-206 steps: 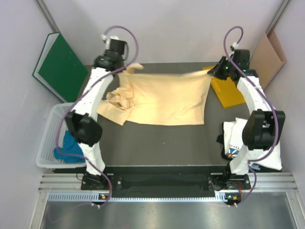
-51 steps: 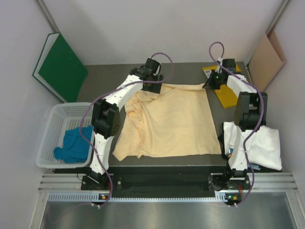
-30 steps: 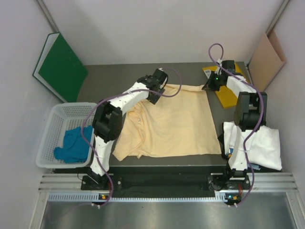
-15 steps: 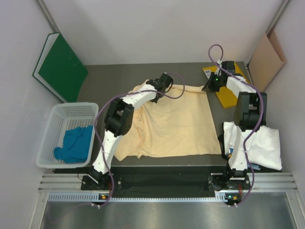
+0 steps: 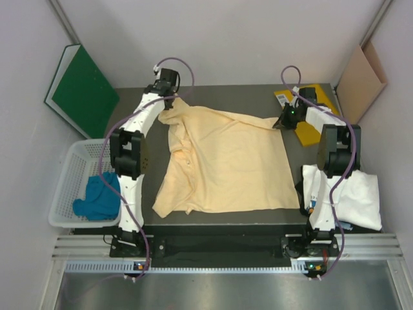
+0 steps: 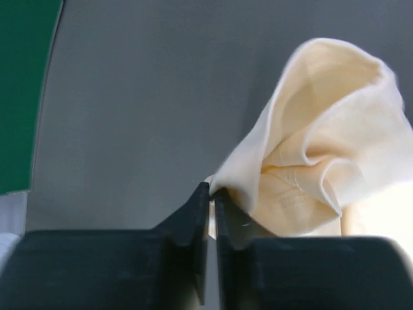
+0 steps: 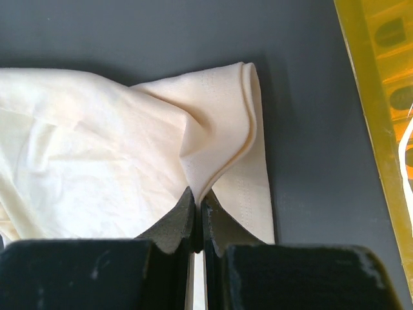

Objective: Fold and stack the t-shirts
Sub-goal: Flatten the tshirt out

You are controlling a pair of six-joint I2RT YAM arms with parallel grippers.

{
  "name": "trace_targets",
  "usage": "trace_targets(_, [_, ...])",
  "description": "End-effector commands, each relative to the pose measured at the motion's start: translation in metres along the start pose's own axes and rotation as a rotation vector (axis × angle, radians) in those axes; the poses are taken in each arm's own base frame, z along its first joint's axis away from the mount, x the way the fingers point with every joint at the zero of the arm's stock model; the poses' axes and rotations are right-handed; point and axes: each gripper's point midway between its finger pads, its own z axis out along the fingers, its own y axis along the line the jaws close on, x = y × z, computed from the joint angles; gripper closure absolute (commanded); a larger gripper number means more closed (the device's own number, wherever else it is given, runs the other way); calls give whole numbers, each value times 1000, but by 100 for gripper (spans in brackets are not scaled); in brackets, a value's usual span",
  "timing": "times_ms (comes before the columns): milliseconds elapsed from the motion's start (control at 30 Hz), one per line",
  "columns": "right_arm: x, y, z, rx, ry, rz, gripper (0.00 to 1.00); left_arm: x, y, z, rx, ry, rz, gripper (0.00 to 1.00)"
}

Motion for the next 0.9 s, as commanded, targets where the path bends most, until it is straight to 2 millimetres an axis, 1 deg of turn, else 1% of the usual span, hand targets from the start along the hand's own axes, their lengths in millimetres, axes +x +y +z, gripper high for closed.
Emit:
trace_targets(0, [-24, 21, -21, -39, -86, -42, 100, 3, -12, 7, 66, 49, -59, 53])
trace_targets(67, [-23, 21, -20, -38, -84, -42, 100, 2, -12, 9, 78, 51, -68, 23])
trace_targets(100, [-24, 21, -21, -37, -87, -40, 100, -1, -11, 8, 81, 38, -79, 2])
trace_targets(200, [-22, 22, -21, -36, -83, -35, 100, -5, -16, 6, 134, 15, -103, 1])
trace_targets(367, [-19, 21, -19, -31, -78, -31, 100, -8, -16, 13, 185, 22, -146, 1])
trace_targets(400, [-19, 21, -19, -30, -78, -30, 100, -7, -11, 18, 179, 27, -167, 1])
trace_targets(467, [-19, 21, -20, -26, -80, -31, 100, -9, -7, 23, 196, 31, -205, 1])
trace_targets(500, [-18, 21, -20, -26, -79, -29, 100, -8, 1, 30, 195, 42, -252, 1])
trace_targets(567, [-17, 23, -19, -24, -80, -31, 100, -9, 3, 37, 237, 53, -310, 1])
trace_targets(600, [-17, 22, -18, -23, -77, -28, 100, -8, 14, 47, 236, 67, -369, 1])
trace_targets(633, [-16, 22, -18, -22, -78, -27, 100, -8, 18, 52, 248, 73, -403, 1])
trace_targets(667, [-16, 21, -18, -20, -77, -26, 100, -10, 15, 55, 307, 76, -435, 3])
trace_targets(700, [-16, 21, -17, -21, -76, -23, 100, -9, 24, 63, 320, 86, -488, 5])
trace_targets(733, [-16, 21, -17, -19, -76, -22, 100, -10, 17, 62, 373, 91, -504, 7])
trace_targets(767, [-16, 20, -16, -18, -75, -19, 100, -7, 18, 68, 440, 108, -535, 8])
trace_targets(800, [-17, 21, -16, -20, -77, -15, 100, -12, 23, 75, 482, 97, -583, 12])
trace_targets(833, [-16, 21, -15, -19, -74, -14, 100, -12, 22, 79, 516, 109, -607, 16])
trace_targets(867, [-19, 21, -15, -20, -80, -15, 100, 0, 16, 91, 544, 150, -630, 21])
